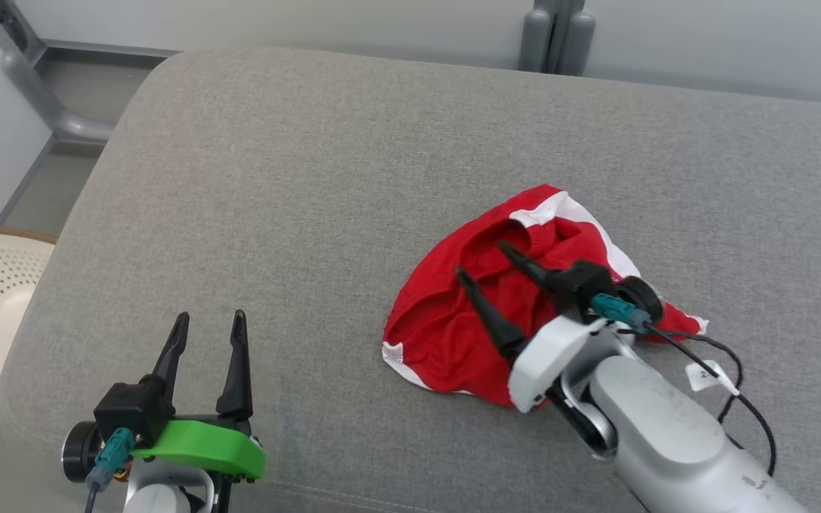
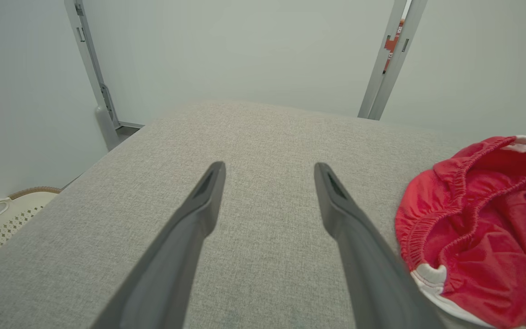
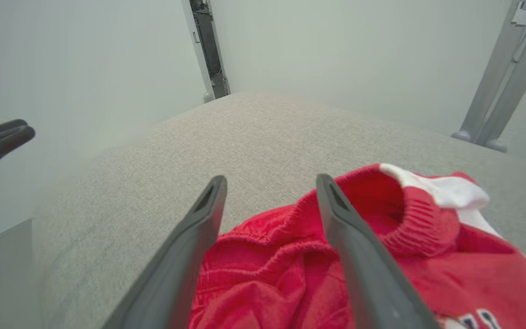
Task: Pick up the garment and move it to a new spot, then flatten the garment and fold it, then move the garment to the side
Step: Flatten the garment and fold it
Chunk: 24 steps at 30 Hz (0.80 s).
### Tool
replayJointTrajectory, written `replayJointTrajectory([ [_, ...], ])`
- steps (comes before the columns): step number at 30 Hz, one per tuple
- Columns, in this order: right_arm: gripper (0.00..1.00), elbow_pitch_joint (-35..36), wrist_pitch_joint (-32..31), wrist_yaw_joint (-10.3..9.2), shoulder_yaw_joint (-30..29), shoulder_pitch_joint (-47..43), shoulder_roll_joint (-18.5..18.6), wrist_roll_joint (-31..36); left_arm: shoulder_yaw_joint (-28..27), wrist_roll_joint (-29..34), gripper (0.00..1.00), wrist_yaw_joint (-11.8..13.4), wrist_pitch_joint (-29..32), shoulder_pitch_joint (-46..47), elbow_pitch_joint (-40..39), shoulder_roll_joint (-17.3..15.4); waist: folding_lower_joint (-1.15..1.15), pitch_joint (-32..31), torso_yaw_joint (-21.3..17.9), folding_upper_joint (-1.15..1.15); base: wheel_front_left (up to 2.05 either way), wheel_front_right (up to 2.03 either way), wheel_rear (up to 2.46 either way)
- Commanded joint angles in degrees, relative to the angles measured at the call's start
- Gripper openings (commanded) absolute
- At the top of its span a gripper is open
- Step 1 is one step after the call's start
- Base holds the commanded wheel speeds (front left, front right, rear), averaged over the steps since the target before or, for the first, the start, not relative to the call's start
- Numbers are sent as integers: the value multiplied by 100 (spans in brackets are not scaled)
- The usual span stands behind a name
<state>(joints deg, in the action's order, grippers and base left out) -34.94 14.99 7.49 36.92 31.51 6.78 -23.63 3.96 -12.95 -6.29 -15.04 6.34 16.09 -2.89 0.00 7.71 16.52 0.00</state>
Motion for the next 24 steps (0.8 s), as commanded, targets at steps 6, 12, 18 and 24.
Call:
replayJointTrajectory([
  [6,100,420,24,-1,-594,-600,434,313,-124,135,100,-7,-16,-176,-57,-3,0,-227,-312,0,0,0,0],
  [12,100,483,-33,-1,-873,-911,539,416,-117,126,100,-30,-16,-160,-73,-4,0,-195,-324,0,0,0,0],
  [18,100,290,-151,-1,-914,-986,451,407,-24,101,100,-51,-16,-71,-63,-4,0,-89,-171,0,0,0,0],
  [24,0,-148,-167,-1,-920,-798,352,283,-25,112,100,-54,-16,-47,-41,-4,0,-45,-101,0,0,0,0],
])
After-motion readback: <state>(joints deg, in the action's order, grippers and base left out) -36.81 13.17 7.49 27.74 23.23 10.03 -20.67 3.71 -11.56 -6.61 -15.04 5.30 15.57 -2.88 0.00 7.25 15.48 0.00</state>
